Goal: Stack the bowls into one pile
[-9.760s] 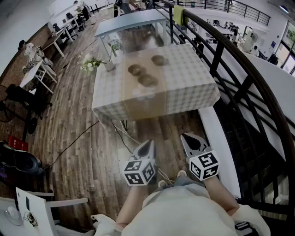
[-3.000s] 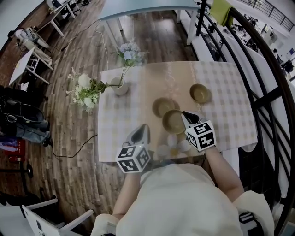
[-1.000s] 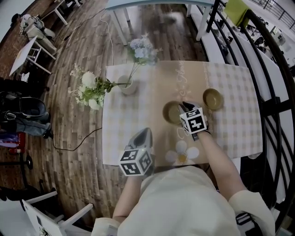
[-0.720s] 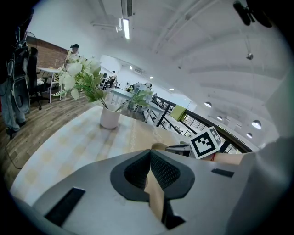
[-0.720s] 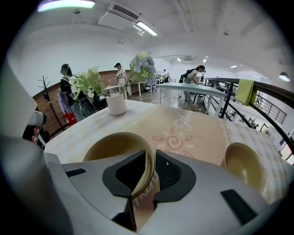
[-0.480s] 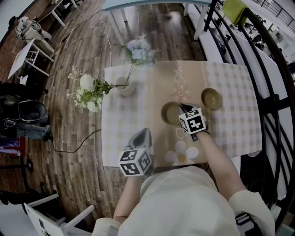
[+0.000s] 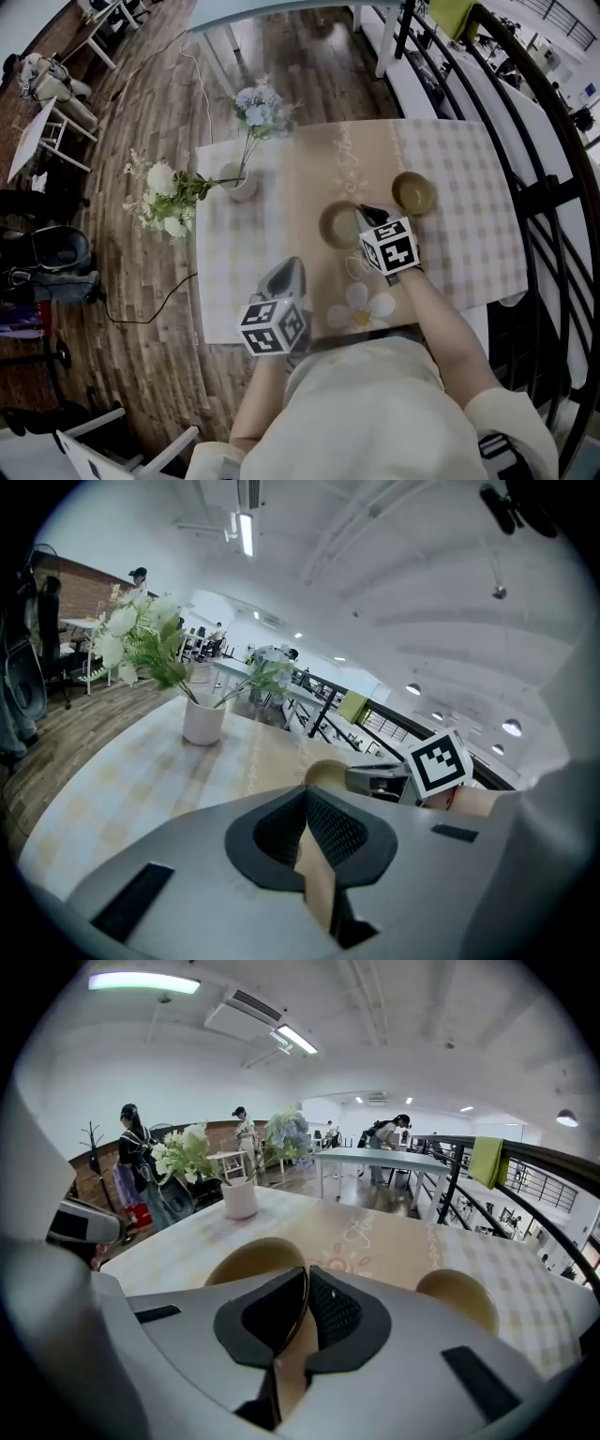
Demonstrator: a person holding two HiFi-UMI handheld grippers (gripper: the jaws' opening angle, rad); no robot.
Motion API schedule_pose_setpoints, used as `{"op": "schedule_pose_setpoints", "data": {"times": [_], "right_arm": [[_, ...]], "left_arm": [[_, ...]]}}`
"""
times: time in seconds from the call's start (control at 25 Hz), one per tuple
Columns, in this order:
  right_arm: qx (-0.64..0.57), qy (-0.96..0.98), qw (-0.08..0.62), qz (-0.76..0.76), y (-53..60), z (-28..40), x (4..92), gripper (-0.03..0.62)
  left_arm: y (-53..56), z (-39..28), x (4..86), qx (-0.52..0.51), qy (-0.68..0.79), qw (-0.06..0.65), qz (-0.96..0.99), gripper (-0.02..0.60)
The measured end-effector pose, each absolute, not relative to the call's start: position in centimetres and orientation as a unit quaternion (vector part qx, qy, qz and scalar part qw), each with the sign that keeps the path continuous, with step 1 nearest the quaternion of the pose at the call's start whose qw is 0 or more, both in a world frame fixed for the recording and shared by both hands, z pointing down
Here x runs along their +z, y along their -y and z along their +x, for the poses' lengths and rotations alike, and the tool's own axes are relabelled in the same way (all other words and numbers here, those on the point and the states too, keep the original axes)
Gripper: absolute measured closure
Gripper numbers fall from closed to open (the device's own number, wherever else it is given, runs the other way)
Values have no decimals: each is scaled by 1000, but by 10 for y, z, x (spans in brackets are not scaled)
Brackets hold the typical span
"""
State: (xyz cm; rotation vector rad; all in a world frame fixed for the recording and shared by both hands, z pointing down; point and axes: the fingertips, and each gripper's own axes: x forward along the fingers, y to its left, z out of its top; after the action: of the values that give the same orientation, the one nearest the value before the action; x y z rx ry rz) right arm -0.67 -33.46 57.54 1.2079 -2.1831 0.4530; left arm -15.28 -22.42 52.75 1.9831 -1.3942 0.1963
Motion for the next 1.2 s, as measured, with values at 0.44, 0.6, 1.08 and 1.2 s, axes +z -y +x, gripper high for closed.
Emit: {"op": "schedule_pose_setpoints", "data": {"times": [0.44, 0.6, 1.08, 1.2], "right_arm": [[152, 820, 272, 480, 342, 45, 538, 580], [149, 815, 264, 493, 349, 70, 526, 580], [153, 795, 250, 531, 372, 127, 514, 580], [158, 791, 247, 537, 379, 141, 516, 579]], "left_arm": [[231, -109, 518, 71, 528, 343, 773, 577], [233, -89, 516, 75, 519, 343, 780, 577], [247, -44, 518, 88, 495, 345, 793, 577], [249, -35, 521, 94, 492, 348, 793, 577]]}}
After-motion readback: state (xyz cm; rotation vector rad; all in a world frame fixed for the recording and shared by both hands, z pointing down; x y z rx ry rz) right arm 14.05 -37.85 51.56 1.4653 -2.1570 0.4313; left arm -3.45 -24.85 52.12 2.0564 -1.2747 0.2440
